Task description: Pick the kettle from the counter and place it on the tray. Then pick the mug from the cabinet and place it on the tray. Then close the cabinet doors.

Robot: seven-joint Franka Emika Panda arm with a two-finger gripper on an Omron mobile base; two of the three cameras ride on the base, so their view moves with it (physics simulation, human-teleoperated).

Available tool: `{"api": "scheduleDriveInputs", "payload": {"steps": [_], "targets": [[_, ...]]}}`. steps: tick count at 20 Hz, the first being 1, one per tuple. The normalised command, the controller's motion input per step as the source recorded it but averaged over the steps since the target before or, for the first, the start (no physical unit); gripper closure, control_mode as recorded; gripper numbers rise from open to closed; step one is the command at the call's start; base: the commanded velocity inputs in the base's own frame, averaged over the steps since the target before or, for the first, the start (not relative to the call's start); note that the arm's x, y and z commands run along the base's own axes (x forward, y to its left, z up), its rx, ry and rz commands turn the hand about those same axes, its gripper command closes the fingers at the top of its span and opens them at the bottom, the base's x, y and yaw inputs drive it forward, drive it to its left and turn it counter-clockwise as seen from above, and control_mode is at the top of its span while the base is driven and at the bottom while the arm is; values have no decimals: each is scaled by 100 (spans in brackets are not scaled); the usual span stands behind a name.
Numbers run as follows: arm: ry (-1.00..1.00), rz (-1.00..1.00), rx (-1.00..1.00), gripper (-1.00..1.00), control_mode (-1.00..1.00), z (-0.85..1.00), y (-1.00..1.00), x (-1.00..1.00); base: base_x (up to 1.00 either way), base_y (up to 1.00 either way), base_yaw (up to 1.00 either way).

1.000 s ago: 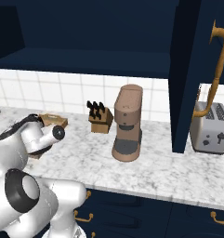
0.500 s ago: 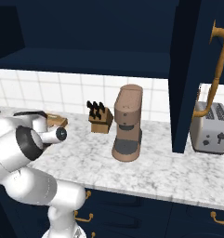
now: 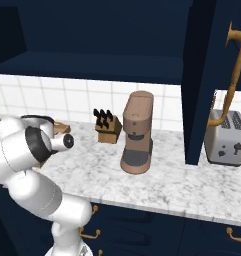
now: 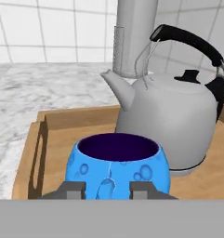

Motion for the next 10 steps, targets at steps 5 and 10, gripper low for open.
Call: {"api": "scheduleDriveInputs", "payload": {"steps": [5,10], "targets": [[1,0,0,-100,-100,4,0,-46,0,0,0],[0,0,0,-100,-100,43,-8,-10,0,0,0]]}}
